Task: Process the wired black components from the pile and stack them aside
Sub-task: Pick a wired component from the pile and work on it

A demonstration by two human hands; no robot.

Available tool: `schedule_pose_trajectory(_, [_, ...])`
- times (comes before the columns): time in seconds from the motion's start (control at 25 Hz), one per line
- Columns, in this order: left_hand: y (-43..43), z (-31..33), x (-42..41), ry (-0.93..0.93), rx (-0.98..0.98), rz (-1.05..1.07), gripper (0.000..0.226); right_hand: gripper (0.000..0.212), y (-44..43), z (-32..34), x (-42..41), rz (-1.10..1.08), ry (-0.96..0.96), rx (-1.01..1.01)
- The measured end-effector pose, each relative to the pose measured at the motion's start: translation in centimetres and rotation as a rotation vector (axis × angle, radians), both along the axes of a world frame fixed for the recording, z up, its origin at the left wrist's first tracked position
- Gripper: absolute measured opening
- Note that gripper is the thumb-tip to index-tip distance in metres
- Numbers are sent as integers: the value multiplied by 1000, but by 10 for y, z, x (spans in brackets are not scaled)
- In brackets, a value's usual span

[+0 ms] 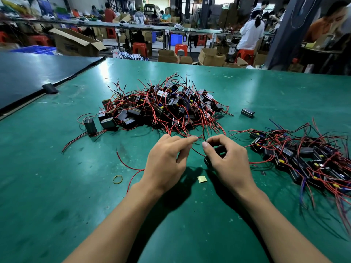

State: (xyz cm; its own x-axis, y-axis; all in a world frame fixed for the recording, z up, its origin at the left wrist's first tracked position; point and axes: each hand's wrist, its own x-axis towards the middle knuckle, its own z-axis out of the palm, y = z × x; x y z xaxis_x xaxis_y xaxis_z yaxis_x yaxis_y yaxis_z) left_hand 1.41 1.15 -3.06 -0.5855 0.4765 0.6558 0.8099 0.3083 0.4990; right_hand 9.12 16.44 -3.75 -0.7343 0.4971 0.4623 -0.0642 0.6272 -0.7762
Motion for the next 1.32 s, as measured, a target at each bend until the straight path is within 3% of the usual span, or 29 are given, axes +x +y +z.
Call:
schedule_pose_trajectory(0.2, [1, -3, -2, -107, 66, 52, 23, 10, 2, 2, 1, 82, -12, 23])
schedule_pose_trajectory(0.44, [2, -1, -1, -183, 113, 66, 25, 12, 4, 2, 1, 97, -20, -105])
schedule_pose_trajectory(0.6, [2, 1, 3, -212, 179, 52, 21, 11, 0, 1, 0, 147, -71, 1])
schedule_pose_trajectory(0.96, [5, 5, 7, -385, 344, 62, 8, 10, -1, -1, 0, 129, -76, 22])
schedule_pose_trajectory(1.32, [3, 10, 9, -539, 340, 57, 7, 17, -2, -1, 0, 127, -67, 42])
